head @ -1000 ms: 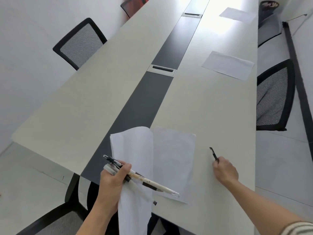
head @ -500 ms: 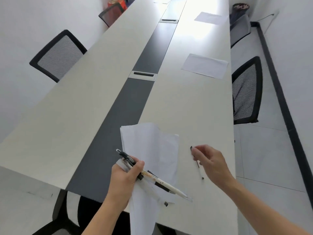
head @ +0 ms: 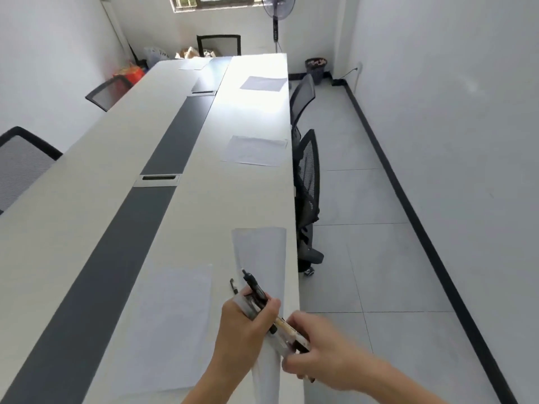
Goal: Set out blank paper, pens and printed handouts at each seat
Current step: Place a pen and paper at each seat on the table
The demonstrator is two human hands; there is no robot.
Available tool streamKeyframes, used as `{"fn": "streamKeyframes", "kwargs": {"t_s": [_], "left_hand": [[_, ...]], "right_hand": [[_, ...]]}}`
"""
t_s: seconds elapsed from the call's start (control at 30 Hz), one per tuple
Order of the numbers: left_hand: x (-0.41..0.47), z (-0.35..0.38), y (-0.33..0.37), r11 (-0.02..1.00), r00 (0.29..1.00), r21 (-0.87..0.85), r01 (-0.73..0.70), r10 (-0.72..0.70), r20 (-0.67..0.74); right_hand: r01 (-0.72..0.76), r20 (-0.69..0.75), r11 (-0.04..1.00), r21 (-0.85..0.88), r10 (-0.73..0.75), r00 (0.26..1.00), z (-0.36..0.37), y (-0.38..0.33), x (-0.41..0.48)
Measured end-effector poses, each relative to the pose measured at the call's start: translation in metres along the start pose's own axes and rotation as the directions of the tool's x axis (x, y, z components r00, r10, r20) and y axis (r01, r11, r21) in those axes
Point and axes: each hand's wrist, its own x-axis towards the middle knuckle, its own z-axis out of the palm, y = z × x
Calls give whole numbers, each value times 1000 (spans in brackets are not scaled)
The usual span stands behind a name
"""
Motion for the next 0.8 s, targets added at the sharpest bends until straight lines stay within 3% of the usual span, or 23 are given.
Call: {"fn": "streamKeyframes", "kwargs": {"t_s": [0.2, 0.33, 0.57, 0.8], "left_hand": [[-6, 127, 4, 1000, 995, -13, 17, -16, 99], [2, 184, 14, 999, 989, -37, 37, -31, 145], [49, 248, 24, 997, 987, -33, 76, -70, 146], [153, 299, 30, 995, 996, -84, 61, -55, 76]], "right_hand": [[-41, 57, 968, 248, 28, 998, -93, 70, -67], [1, -85, 918, 396, 35, 996, -142, 103, -92], [74, -302, 909, 410, 59, 951, -206, 122, -79], [82, -340, 911, 404, 66, 938, -306, 122, -13]]}}
